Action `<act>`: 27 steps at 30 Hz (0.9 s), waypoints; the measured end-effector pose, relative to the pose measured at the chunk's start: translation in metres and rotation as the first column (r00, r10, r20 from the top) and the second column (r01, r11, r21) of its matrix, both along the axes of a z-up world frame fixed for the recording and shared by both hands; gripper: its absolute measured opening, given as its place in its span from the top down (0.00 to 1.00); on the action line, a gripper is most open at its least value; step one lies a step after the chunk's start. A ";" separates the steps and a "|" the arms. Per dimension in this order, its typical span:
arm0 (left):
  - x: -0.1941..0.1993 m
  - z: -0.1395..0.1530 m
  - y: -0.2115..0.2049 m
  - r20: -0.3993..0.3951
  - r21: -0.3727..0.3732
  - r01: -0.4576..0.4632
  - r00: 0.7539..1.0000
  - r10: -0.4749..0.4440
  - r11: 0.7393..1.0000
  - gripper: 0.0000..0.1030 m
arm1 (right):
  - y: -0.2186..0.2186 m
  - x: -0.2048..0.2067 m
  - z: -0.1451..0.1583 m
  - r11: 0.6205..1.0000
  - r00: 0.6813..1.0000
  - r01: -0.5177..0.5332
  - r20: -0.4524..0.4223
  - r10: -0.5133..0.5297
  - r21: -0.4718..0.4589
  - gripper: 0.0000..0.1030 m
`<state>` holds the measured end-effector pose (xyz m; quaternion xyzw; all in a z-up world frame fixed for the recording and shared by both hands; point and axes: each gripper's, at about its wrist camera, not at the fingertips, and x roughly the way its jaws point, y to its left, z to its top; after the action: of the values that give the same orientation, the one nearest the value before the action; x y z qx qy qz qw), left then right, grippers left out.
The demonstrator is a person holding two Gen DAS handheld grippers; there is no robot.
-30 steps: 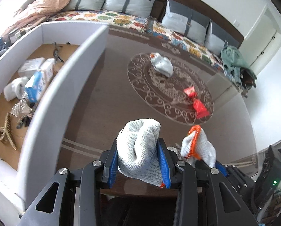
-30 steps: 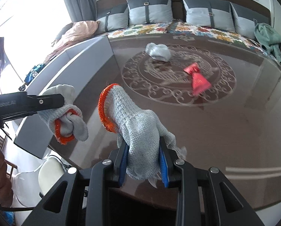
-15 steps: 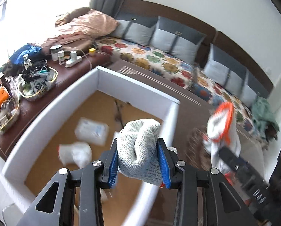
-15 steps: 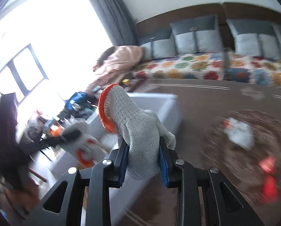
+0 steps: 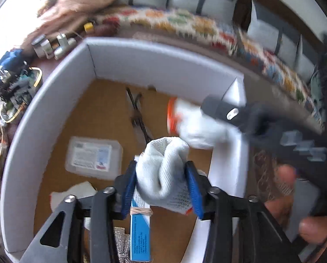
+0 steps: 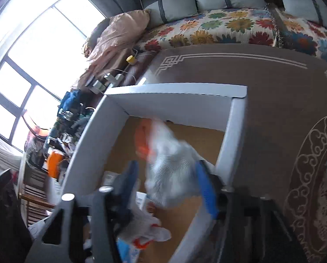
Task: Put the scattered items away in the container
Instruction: 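Open the left tool dropping its glove while the right tool releases its glove, then move both open tools back over the table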
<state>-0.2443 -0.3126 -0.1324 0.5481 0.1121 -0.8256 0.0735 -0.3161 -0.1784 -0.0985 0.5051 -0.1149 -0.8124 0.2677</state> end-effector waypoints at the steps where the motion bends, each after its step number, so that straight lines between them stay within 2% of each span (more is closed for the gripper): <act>1: 0.001 -0.003 -0.002 0.003 0.012 -0.005 1.000 0.005 1.000 0.45 | 0.004 0.002 0.002 1.000 1.000 0.008 -0.009 -0.008 -0.011 0.39; 4: 0.014 0.004 -0.005 -0.016 0.038 -0.031 0.999 0.032 0.999 0.41 | 0.024 0.009 0.013 0.997 0.998 0.043 -0.039 -0.045 -0.059 0.38; 8: 0.035 0.021 -0.008 -0.053 0.036 -0.054 0.997 0.056 0.998 0.36 | 0.062 0.034 0.033 0.990 0.989 0.095 -0.108 -0.106 -0.101 0.38; 12: 0.061 0.039 -0.014 -0.090 0.047 -0.081 0.992 0.085 0.996 0.35 | 0.097 0.072 0.042 0.984 0.975 0.135 -0.161 -0.154 -0.119 0.38; 16: 0.095 0.058 -0.008 -0.136 0.032 -0.103 0.985 0.106 0.994 0.35 | 0.136 0.133 0.042 0.979 0.959 0.158 -0.217 -0.184 -0.131 0.38; 19: 0.128 0.075 0.017 -0.182 0.024 -0.076 0.980 0.079 0.997 0.35 | 0.172 0.188 0.033 0.974 0.952 0.172 -0.229 -0.202 -0.144 0.38; 23: 0.170 0.093 0.077 -0.239 0.026 0.024 0.971 -0.017 0.999 0.34 | 0.226 0.260 0.017 0.971 0.947 0.185 -0.237 -0.217 -0.150 0.38; 26: 0.193 0.089 0.131 -0.254 0.065 0.112 0.963 -0.092 0.992 0.17 | 0.265 0.305 0.008 0.967 0.933 0.226 -0.260 -0.249 -0.116 0.38; 27: 0.200 0.084 0.151 -0.257 0.086 0.144 0.959 -0.118 0.986 0.16 | 0.280 0.319 0.006 0.963 0.924 0.249 -0.272 -0.268 -0.103 0.38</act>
<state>-0.0446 -0.1616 -0.0481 0.4486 0.1266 -0.8844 -0.0248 0.0024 0.1012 -0.0925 0.3547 -0.1678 -0.9003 0.1886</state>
